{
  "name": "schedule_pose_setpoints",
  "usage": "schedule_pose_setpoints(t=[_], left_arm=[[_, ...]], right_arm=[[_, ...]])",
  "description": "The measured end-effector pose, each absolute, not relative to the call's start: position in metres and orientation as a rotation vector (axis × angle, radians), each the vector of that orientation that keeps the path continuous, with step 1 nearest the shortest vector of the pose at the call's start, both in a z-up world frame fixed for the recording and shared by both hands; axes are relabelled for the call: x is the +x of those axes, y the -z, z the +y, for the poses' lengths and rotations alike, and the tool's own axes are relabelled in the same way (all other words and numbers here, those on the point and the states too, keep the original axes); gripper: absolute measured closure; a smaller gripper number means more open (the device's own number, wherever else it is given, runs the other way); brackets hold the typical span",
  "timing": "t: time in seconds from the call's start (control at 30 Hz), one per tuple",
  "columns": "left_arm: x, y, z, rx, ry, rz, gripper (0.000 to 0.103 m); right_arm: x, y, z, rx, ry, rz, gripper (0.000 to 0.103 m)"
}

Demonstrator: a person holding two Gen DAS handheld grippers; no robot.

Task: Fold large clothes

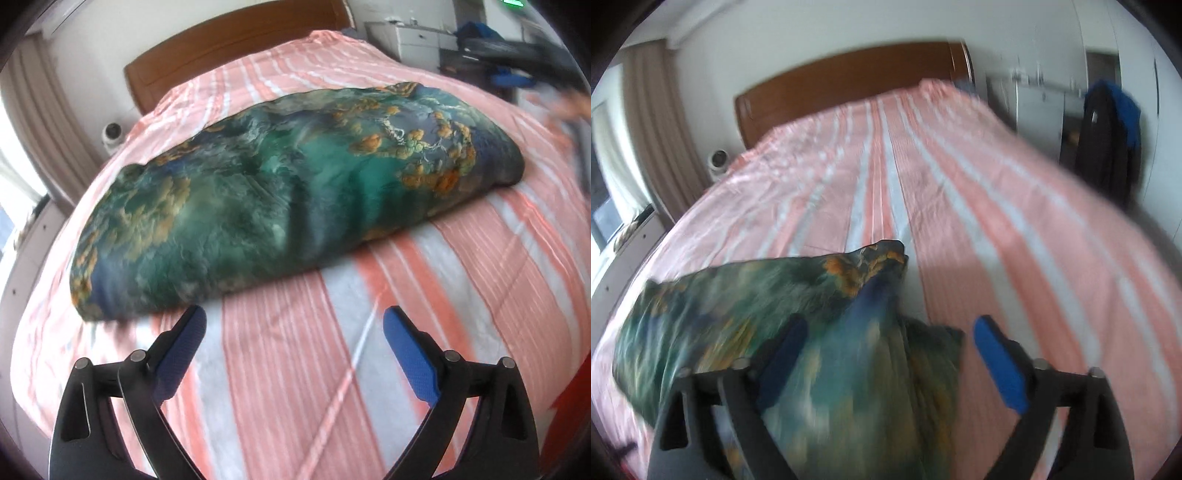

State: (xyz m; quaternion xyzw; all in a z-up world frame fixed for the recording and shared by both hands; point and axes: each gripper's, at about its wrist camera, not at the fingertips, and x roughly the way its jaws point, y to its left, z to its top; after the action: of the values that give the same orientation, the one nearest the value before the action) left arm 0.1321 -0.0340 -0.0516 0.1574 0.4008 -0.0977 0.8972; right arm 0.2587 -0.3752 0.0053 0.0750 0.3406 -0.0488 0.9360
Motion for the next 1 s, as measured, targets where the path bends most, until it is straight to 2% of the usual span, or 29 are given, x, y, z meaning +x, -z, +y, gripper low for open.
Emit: schedule_pose_setpoints(t=[0.1,0.2,0.37,0.6,0.77,1.0], left_arm=[[0.127,0.066,-0.038,0.294,0.202,0.854,0.006],[0.120,0.082,-0.046,0.297,0.206,0.883,0.006],[0.111,0.091,-0.045,0.254,0.195,0.888,0.004],[0.112,0.096,-0.040,0.216,0.199,0.914,0.001],[0.111,0.101,-0.039,0.208,0.203,0.916,0.001],[0.108,0.108,-0.037,0.213,0.211,0.916,0.001]], right_arm=[[0.193,0.005,-0.363,0.114,0.068,0.682,0.009],[0.137,0.038,-0.351,0.097,0.085,0.717,0.009],[0.077,0.079,-0.329,0.044,0.136,0.691,0.009],[0.087,0.107,-0.317,-0.009,0.091,0.766,0.008],[0.092,0.116,-0.325,0.036,0.075,0.768,0.002],[0.093,0.121,-0.321,-0.008,0.087,0.764,0.001]])
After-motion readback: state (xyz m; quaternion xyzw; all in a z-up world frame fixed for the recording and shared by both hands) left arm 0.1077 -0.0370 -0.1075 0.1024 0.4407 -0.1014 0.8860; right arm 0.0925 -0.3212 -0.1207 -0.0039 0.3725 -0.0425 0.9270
